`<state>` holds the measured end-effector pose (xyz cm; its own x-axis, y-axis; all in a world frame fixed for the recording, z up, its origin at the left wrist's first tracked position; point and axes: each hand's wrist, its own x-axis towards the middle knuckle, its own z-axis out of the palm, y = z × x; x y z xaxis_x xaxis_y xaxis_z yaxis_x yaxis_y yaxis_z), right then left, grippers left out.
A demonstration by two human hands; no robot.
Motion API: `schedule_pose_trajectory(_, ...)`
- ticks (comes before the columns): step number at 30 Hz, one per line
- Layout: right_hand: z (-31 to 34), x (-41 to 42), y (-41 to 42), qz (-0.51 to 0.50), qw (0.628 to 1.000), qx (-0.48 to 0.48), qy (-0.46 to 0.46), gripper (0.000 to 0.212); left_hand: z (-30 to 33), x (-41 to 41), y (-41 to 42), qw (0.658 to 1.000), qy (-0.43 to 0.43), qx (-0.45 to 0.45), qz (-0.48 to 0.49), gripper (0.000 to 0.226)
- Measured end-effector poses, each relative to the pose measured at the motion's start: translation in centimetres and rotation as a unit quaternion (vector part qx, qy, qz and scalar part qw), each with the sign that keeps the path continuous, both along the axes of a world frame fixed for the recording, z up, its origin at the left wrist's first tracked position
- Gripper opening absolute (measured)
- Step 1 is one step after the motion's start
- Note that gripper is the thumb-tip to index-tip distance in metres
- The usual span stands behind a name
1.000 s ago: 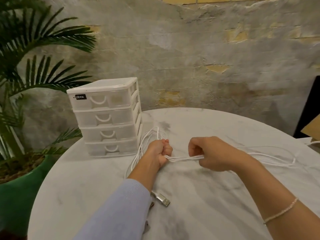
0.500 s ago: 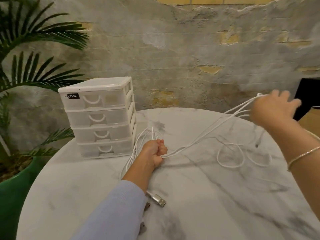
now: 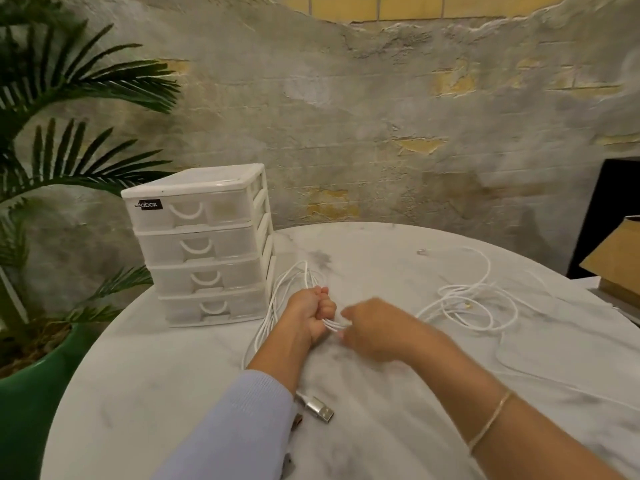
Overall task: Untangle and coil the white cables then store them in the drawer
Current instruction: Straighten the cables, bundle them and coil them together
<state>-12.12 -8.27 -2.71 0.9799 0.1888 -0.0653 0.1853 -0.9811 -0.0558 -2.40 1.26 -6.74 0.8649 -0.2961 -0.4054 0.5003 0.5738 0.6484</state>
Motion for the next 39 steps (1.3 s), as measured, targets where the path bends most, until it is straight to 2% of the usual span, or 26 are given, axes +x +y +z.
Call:
schedule_pose_trajectory(3, -2.2, -0.4, 0.5, -0.015, 0.999, 0.028, -0.026, 0.025, 0.2, 0.0, -0.1, 1.0, -0.003, 0.012, -0.001, 0.04)
schedule_pose_trajectory(8, -2.9, -2.0, 2.1, -0.002, 0.998, 0.012, -0.069, 0.033, 0.2, -0.3, -0.3, 0.998, -0.009, 0.059, 0.002, 0.039)
schedule_pose_trajectory(11, -1.9, -3.0, 2.4, 0.028, 0.997, 0.032, -0.069, 0.042, 0.4, -0.6, -0.4, 0.996, -0.017, 0.085, -0.003, 0.039)
schedule_pose_trajectory(14, -1.4, -3.6, 1.7, 0.038, 0.993, 0.097, -0.062, 0.043, 0.5, -0.8, -0.4, 0.996, -0.014, 0.089, -0.02, 0.04)
schedule_pose_trajectory(17, -1.6, -3.4, 0.6, 0.031, 0.99, 0.134, -0.011, 0.043, 0.5, -0.5, -0.1, 0.997, -0.006, 0.072, -0.015, 0.04)
schedule_pose_trajectory(20, -1.5, -2.7, -1.5, 0.013, 0.994, 0.107, 0.011, 0.038, 0.4, -0.1, -0.1, 0.998, -0.006, 0.06, -0.007, 0.041)
schedule_pose_trajectory(23, -1.2, -2.7, -2.8, -0.025, 0.998, 0.051, -0.036, 0.029, 0.4, -0.1, -0.5, 0.998, -0.017, 0.068, 0.0, 0.041)
schedule_pose_trajectory(26, -1.3, -3.5, -1.2, 0.008, 0.999, 0.014, -0.042, 0.035, 0.6, -0.5, -0.7, 0.996, -0.019, 0.086, -0.006, 0.04)
schedule_pose_trajectory(30, -1.5, -4.9, 1.3, 0.098, 0.994, 0.0, -0.047, 0.044, 0.7, -1.3, -0.9, 0.994, -0.014, 0.107, -0.033, 0.04)
schedule_pose_trajectory(36, -1.7, -5.7, 1.2, 0.098, 0.995, 0.012, -0.014, 0.044, 0.5, -1.1, -1.1, 0.991, -0.028, 0.133, -0.003, 0.037)
schedule_pose_trajectory(39, -2.0, -5.4, 0.7, 0.055, 0.997, 0.037, 0.032, 0.046, 0.4, -0.8, -1.0, 0.993, -0.029, 0.112, 0.002, 0.036)
